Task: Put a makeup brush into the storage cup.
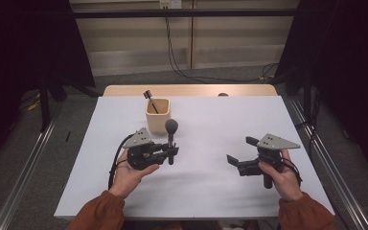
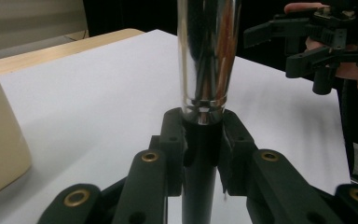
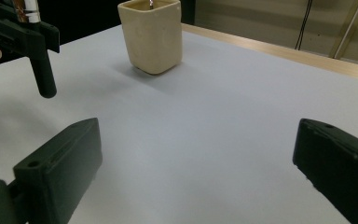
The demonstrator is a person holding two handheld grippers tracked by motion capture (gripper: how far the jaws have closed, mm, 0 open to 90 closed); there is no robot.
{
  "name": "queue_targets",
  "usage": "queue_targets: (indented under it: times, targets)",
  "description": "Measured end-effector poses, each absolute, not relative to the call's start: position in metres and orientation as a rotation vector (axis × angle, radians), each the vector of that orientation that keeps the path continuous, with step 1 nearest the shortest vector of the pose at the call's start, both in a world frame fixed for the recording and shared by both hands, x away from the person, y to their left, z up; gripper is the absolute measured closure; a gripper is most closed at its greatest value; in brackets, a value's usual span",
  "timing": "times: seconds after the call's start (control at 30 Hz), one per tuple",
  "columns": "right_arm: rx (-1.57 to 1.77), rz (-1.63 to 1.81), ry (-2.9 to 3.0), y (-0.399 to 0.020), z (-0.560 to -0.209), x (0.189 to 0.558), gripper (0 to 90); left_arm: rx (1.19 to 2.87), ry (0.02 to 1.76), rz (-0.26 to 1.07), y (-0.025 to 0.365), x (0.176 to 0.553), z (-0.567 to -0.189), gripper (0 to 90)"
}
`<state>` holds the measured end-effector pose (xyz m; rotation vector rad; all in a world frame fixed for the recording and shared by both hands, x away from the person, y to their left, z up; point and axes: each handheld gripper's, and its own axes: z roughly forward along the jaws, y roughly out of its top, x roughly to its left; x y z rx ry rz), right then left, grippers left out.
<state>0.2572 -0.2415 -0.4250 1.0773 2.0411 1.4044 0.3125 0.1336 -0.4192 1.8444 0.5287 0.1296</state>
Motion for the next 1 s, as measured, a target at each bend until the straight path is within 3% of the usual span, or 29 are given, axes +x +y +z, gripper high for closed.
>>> queue_targets:
  times: [1.0]
  targets:
    - [1.135,1.394,1.886,-0.282,-0.452,0.219,0.0,1.803,0.571,0.198,0.161,0.322,-0.402,74.5]
